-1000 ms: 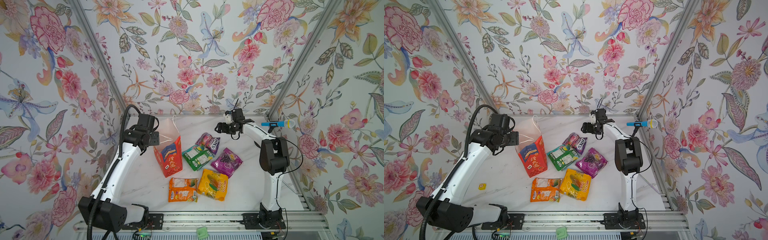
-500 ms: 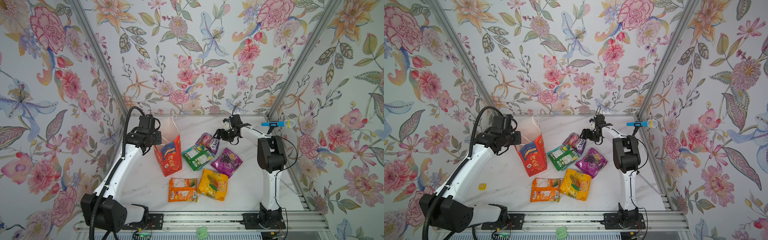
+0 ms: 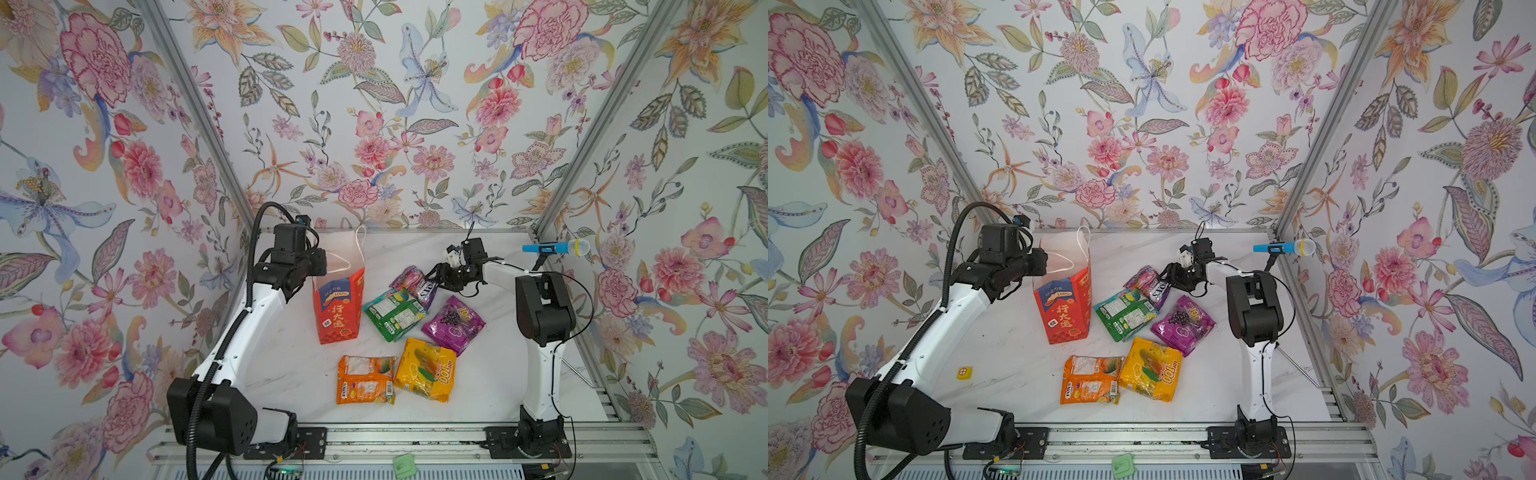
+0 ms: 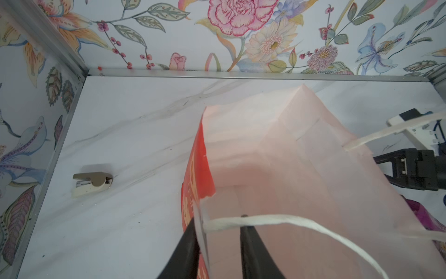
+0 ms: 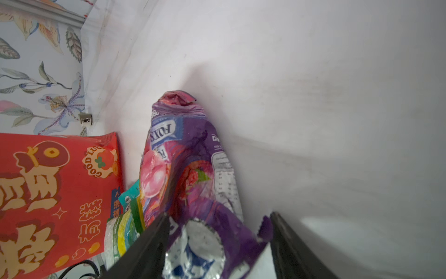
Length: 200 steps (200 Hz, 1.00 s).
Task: Place the snacks into the paper bag
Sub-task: Pick up the snack from the top-center of the table.
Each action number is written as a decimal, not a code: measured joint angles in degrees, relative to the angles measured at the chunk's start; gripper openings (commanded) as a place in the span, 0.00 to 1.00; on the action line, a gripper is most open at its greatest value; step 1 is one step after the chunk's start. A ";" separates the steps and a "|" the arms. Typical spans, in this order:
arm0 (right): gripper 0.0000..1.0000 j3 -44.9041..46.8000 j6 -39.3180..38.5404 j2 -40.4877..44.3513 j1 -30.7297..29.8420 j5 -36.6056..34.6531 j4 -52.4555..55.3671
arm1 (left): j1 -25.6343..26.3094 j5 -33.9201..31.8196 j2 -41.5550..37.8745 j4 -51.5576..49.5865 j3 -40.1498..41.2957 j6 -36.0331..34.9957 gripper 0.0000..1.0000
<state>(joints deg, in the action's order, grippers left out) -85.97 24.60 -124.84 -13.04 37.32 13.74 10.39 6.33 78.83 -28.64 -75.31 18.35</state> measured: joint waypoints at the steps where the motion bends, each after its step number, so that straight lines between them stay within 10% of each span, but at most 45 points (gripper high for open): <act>1: 0.54 0.04 0.22 0.00 0.00 0.07 -0.07 | 0.00 0.11 0.02 0.11 0.00 0.00 0.30; 57: 0.00 0.57 2.97 0.79 0.00 1.20 -2.64 | -1.01 5.62 0.85 7.10 1.29 -1.07 0.27; 122: 0.00 -4.22 0.39 12.68 -1.36 -7.39 3.56 | -2.93 9.09 0.87 12.74 6.34 -0.76 0.26; 200: 0.00 -34.10 -6.29 18.99 -11.13 -20.50 14.99 | -6.86 19.21 -3.45 22.05 12.33 2.64 0.25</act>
<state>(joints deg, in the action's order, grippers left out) -120.07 18.31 -105.84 -24.16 16.82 28.73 3.53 25.54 75.37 -6.59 -62.98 20.99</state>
